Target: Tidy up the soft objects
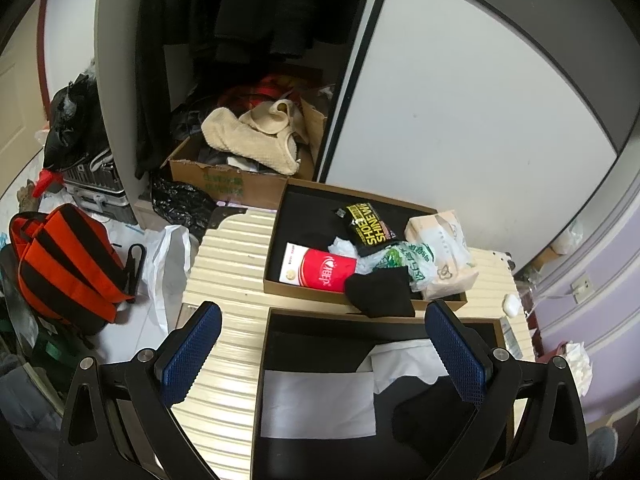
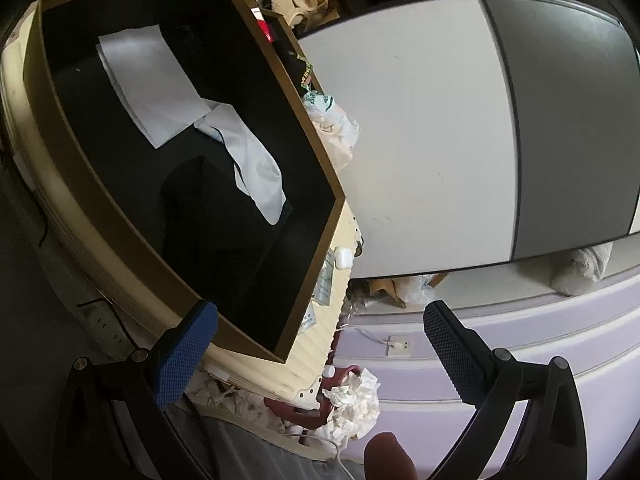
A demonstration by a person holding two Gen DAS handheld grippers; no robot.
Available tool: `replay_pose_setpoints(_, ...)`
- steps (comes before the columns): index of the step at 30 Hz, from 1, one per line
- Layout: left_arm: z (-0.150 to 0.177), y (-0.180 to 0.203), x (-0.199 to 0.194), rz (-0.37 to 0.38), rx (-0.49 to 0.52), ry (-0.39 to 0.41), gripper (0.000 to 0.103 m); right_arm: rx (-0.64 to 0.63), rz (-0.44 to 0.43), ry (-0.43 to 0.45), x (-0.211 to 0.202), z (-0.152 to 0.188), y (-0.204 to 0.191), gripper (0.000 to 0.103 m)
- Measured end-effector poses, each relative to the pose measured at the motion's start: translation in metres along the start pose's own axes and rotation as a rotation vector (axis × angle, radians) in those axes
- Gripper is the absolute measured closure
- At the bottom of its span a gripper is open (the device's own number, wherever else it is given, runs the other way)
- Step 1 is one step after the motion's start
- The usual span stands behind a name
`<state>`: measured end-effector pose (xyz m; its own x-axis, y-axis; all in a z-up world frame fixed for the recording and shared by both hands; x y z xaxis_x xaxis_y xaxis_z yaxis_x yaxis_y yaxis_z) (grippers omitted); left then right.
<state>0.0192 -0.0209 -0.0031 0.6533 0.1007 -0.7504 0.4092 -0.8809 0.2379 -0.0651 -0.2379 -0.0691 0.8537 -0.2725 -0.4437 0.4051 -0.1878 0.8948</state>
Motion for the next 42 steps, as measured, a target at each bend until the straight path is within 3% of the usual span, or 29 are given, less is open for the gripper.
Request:
replay_pose_setpoints(11,0.000,-0.001,-0.001,-0.003,0.001,-0.001,0.002,0.055,-0.047,-0.014,0.002,0.000,0.009,0.001)
replay_pose_setpoints(29,-0.001,-0.002,0.000,-0.012,0.014,-0.004,0.002,0.038,-0.029,0.008,-0.001,-0.003,0.007,0.001)
replay_pose_setpoints(37,0.005,0.000,0.006,-0.048,0.065,-0.009,0.002,0.254,-0.093,-0.010,0.012,-0.009,0.062,0.001)
replay_pose_setpoints(42,0.010,0.006,0.018,-0.116,0.113,-0.024,0.002,0.506,-0.247,-0.014,0.035,-0.007,0.129,0.001)
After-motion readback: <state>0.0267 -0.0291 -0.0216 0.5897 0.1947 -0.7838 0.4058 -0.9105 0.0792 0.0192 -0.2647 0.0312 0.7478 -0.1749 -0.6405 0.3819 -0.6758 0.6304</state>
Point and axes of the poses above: each gripper's, at about its wrist camera, not at the fingertips, and x roughly the way its jaws point, y to its right, z to its underside, the point moved 3 cm from there along x, roughly the way its jaws point, and after that the axes turned 2 degrees about -y, right-handed, at the moved point
